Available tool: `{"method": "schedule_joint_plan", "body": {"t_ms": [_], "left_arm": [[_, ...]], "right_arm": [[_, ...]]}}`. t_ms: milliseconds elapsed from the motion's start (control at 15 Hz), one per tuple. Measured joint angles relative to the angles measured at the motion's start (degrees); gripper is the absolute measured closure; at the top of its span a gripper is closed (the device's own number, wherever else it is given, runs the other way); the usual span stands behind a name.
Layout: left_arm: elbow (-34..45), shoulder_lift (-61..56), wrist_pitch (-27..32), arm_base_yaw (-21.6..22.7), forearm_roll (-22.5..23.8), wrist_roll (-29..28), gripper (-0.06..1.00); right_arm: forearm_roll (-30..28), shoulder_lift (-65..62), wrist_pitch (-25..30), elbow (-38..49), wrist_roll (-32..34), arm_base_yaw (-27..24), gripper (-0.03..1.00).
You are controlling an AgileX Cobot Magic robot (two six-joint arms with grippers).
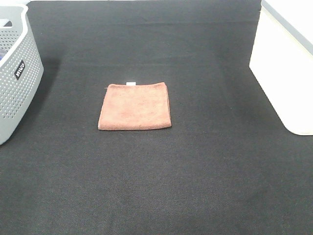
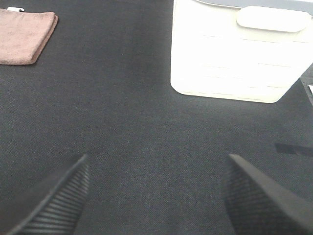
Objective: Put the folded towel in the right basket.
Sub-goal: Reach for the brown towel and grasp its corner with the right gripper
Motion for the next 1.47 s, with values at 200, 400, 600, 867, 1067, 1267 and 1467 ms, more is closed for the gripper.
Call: {"method": "schedule_joint_plan", "body": {"t_ms": [200, 400, 600, 867, 1067, 1267, 1467], "left_arm": [[0.00, 0.00, 0.00, 0.00, 0.00, 0.00, 0.06], [0.00, 0.00, 0.00, 0.00, 0.00, 0.00, 0.06], [0.00, 0.00, 0.00, 0.00, 0.00, 0.00, 0.06], [0.00, 0.00, 0.00, 0.00, 0.00, 0.00, 0.06], [0.00, 0.00, 0.00, 0.00, 0.00, 0.00, 0.06], [0.00, 0.00, 0.00, 0.00, 0.00, 0.00, 0.06], [0.00, 0.00, 0.00, 0.00, 0.00, 0.00, 0.06]], "right_arm": [[0.00, 0.00, 0.00, 0.00, 0.00, 0.00, 0.25], [0.00, 0.00, 0.00, 0.00, 0.00, 0.00, 0.25], [0.00, 0.00, 0.00, 0.00, 0.00, 0.00, 0.25], [0.00, 0.00, 0.00, 0.00, 0.00, 0.00, 0.25], [0.00, 2.06, -2.52, -1.60, 0.00, 0.00, 0.25], [0.46, 14.15, -8.08, -6.93, 0.00, 0.00, 0.25], [1.78, 27.90, -10.66, -13.06, 0.00, 0.00, 0.25]]}}
